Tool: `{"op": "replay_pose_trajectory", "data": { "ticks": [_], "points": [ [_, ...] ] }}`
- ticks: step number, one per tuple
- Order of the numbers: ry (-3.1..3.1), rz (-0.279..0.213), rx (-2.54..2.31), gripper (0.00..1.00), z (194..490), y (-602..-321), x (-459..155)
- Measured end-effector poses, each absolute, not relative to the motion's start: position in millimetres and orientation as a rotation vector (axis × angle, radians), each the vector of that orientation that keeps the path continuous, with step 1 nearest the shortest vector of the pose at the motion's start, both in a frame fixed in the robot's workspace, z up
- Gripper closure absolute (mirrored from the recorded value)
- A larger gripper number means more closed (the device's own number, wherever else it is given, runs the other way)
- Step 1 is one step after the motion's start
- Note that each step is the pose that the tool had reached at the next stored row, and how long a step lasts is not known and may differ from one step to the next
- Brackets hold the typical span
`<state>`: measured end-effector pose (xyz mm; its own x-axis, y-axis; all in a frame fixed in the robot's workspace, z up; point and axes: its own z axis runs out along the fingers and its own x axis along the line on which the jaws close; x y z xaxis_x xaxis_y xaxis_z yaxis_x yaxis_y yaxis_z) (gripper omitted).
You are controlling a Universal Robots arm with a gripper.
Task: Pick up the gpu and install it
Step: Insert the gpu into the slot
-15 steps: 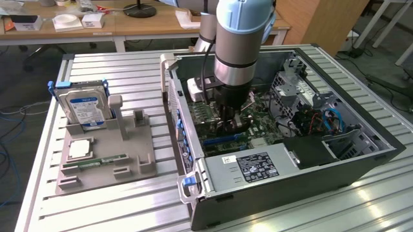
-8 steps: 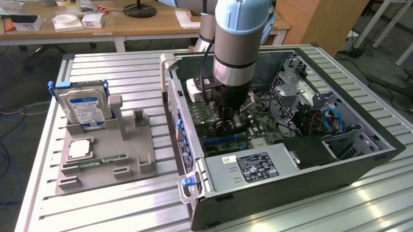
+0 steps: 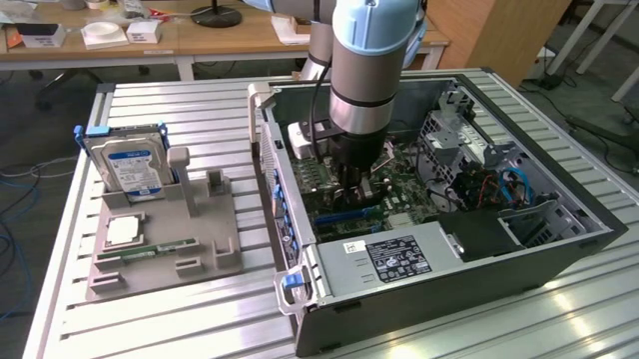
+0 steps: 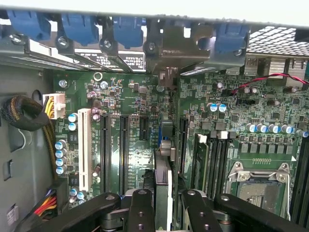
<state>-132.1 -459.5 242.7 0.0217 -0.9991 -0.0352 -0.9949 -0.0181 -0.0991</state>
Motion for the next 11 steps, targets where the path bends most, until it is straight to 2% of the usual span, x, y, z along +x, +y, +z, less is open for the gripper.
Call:
{"op": "replay_pose_trajectory", "data": {
  "ticks": [11],
  "points": [
    [2.131,-0.066,-2.174,0.73,241.0,-461.9,-132.9]
  ]
}}
